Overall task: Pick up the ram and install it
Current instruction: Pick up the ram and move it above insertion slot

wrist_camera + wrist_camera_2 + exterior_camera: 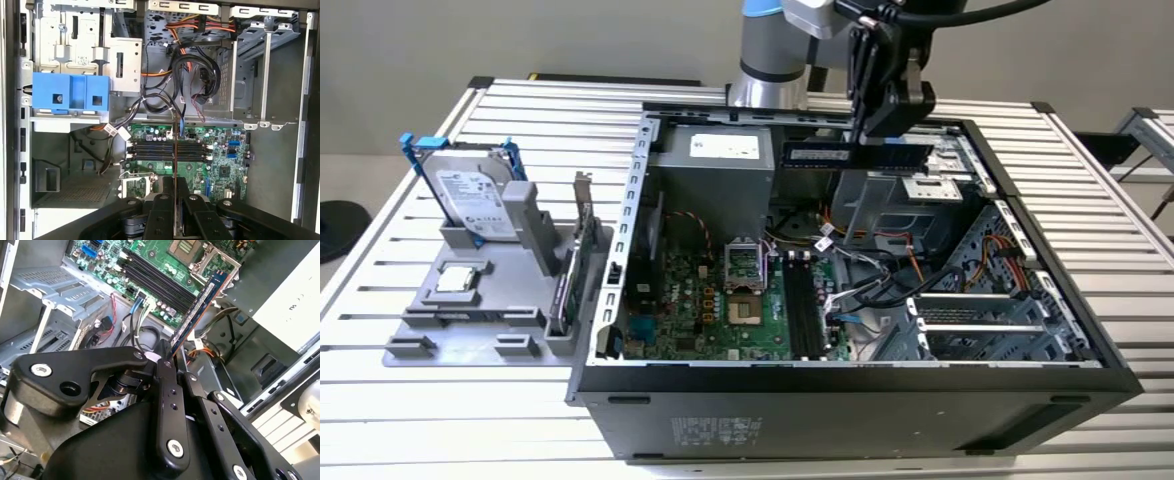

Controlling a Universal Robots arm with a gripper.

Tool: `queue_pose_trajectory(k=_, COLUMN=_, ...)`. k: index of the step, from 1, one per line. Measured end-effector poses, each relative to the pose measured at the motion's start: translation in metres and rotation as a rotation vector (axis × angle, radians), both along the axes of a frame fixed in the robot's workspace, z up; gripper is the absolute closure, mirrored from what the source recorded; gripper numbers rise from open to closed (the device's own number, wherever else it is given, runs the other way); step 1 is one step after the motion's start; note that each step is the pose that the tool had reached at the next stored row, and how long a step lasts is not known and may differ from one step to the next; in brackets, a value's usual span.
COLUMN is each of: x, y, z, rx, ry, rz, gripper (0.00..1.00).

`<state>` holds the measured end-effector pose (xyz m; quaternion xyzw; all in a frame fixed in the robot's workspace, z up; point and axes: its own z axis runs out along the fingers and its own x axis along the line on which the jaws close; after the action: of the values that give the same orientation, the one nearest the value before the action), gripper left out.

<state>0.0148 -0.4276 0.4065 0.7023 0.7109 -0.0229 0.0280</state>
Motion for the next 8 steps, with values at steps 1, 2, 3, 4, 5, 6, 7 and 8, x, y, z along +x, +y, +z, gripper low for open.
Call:
queue_pose_trajectory(k=1, x=0.0, y=0.0006, z=0.0, rx=0.0, ry=0.0, rz=0.0, gripper=1.0)
queue_pose_trajectory(k=2, x=0.0, y=0.0013, z=-0.0001, rx=0.0, ry=0.0, rz=0.0, gripper=1.0)
queue_pose_trajectory(k=3, x=0.0, y=0.0019, z=-0.0001, rx=0.0, ry=0.0, rz=0.0, gripper=1.0)
queue_pose_trajectory(k=4, x=0.0, y=0.0025, z=-0.0002, rx=0.0, ry=0.0, rz=0.0, gripper=1.0)
queue_pose_trajectory(k=5, x=0.0, y=0.0032, z=-0.0002, rx=-0.0001, ry=0.0, rz=0.0, gripper=1.0)
queue_pose_trajectory(k=6, x=0.0, y=0.0034, z=-0.0002, rx=-0.0001, ry=0.0001, rz=0.0, gripper=1.0)
queue_pose_trajectory(k=7, x=0.0, y=0.0034, z=-0.0002, rx=-0.0001, ry=0.0, rz=0.0, gripper=1.0)
queue_pose_trajectory(k=8, x=0.0, y=0.0034, z=-0.0002, rx=0.0, ry=0.0, rz=0.0, gripper=1.0)
